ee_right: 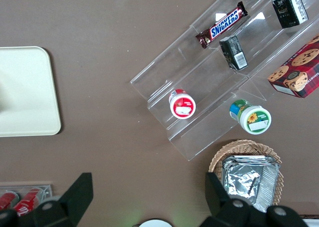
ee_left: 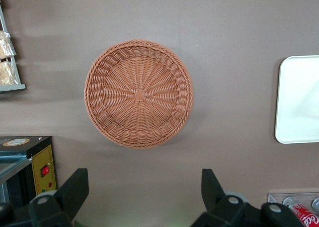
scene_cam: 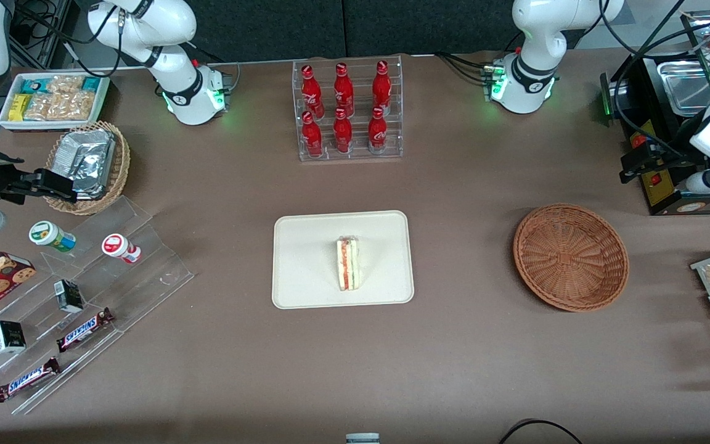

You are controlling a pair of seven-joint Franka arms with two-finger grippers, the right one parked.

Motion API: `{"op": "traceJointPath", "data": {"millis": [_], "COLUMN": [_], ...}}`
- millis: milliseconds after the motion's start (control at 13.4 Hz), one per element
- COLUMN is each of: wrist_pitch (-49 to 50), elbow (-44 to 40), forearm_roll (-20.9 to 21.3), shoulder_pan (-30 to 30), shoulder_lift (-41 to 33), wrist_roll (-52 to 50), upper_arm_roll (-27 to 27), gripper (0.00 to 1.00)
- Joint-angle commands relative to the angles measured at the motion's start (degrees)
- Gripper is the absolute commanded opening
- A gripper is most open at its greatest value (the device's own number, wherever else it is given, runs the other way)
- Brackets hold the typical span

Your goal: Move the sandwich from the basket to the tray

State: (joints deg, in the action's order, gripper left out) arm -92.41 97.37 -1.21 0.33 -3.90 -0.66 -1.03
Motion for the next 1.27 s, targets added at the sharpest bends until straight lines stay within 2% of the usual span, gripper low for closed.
{"op": "traceJointPath", "data": {"millis": [0,224,896,1194], "wrist_pitch": [2.1,5.9,6.1,6.2], "elbow": [-3.6,-5.8,-8.4,-8.8], "forearm_roll": [0.1,0.1,0.1,2.7], "shoulder_pan": [-1.6,-1.6,-1.7,-2.0], "shoulder_lift": [0.6,0.6,1.8,2.2], "wrist_roll": [0.2,0.5,0.0,0.2], "upper_arm_roll": [1.3,1.3,0.3,0.1], "gripper": [1.00,1.00,1.00,1.00]}}
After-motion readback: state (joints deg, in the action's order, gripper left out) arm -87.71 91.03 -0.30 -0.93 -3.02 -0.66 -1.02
